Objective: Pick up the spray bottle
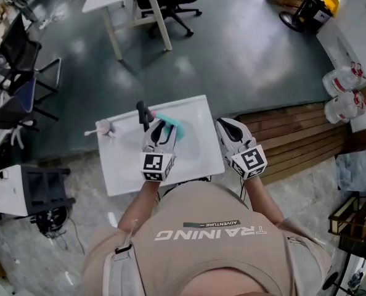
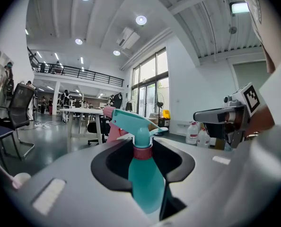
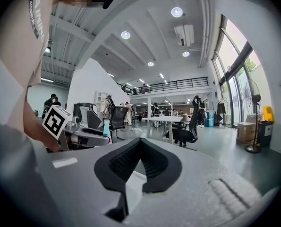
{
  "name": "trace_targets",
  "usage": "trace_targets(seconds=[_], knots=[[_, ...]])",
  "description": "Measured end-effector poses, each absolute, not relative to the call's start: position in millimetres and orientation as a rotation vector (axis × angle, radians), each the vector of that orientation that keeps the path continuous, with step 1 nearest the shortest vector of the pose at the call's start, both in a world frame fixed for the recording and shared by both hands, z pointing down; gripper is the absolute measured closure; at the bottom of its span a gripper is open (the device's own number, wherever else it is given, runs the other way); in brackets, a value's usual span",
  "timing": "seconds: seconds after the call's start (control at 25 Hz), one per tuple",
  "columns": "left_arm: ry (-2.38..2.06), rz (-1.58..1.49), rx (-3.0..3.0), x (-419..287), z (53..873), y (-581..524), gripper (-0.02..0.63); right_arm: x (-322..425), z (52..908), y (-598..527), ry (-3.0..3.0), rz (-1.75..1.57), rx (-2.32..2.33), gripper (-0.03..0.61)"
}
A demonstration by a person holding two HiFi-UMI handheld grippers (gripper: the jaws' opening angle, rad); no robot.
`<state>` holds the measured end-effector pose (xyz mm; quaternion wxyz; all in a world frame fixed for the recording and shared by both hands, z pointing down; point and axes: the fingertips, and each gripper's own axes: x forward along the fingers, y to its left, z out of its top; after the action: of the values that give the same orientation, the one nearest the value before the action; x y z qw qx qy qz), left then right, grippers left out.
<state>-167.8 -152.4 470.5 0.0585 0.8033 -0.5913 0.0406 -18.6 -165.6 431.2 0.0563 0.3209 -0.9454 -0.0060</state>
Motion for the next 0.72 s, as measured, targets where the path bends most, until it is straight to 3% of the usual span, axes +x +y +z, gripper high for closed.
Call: trace_targets(seconds=[0.72], knots=[[-1.832, 0.094, 2.472, -194.0, 446.1, -169.3, 0.466, -34.5, 424.5, -172.0, -2.876, -0.076, 0.937, 0.577]])
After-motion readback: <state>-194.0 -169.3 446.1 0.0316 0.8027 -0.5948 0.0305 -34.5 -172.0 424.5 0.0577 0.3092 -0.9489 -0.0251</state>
